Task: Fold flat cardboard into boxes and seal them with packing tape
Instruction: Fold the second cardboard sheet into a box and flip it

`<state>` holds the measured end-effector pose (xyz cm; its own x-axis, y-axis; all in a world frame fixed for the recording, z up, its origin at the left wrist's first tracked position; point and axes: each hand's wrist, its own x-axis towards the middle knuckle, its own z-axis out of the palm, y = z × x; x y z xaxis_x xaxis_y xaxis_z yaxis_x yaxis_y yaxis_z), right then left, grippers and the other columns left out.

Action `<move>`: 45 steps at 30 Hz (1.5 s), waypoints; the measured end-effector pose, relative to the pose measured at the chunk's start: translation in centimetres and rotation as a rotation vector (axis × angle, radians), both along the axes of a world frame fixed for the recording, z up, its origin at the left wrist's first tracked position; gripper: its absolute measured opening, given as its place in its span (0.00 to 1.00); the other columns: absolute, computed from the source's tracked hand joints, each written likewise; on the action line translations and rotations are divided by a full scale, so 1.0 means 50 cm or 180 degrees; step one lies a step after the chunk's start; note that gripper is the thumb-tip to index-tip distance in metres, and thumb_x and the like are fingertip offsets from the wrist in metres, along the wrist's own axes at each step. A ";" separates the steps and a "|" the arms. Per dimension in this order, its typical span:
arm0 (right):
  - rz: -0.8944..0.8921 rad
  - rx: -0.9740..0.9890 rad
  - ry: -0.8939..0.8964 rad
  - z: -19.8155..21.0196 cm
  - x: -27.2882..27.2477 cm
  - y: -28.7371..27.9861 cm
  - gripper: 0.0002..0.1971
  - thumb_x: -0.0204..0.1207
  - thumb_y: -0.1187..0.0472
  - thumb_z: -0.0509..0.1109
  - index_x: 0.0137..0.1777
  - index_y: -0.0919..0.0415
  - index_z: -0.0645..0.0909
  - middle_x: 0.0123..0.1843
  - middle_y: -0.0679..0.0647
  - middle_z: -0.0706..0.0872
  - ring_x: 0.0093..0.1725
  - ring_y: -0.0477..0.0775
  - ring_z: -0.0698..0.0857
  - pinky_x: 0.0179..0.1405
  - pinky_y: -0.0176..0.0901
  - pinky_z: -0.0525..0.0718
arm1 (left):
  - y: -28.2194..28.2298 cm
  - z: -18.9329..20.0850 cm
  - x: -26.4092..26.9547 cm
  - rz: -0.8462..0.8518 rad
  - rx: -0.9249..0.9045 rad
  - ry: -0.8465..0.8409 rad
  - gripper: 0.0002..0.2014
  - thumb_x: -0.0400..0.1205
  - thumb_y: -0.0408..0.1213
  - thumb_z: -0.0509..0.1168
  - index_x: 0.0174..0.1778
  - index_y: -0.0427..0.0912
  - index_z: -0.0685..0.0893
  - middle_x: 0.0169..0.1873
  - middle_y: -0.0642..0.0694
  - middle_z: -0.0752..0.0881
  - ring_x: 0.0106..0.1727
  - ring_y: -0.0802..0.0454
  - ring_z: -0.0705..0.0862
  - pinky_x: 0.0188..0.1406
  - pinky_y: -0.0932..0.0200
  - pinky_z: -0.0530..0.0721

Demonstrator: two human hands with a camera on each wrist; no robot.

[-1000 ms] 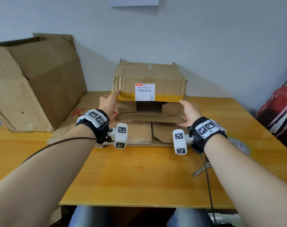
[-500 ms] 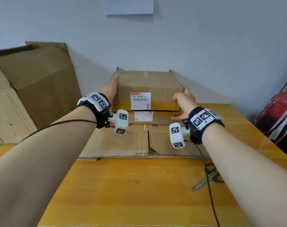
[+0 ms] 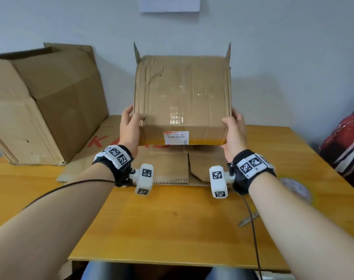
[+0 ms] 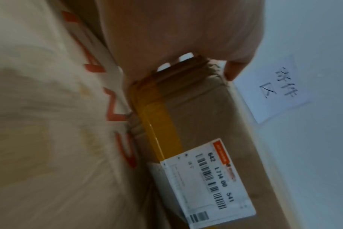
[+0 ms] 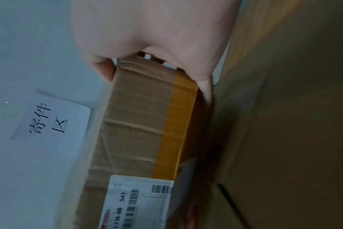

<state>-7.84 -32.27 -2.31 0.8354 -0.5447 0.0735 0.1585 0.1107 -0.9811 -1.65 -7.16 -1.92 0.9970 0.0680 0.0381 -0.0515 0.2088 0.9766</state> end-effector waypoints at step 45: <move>-0.0243 -0.0975 -0.0535 0.144 -0.175 0.028 0.20 0.76 0.37 0.60 0.67 0.35 0.76 0.71 0.47 0.82 0.67 0.47 0.81 0.72 0.52 0.78 | 0.031 0.187 -0.162 0.0099 0.1571 -0.1115 0.30 0.86 0.59 0.61 0.44 0.31 0.90 0.73 0.48 0.76 0.78 0.53 0.72 0.72 0.52 0.72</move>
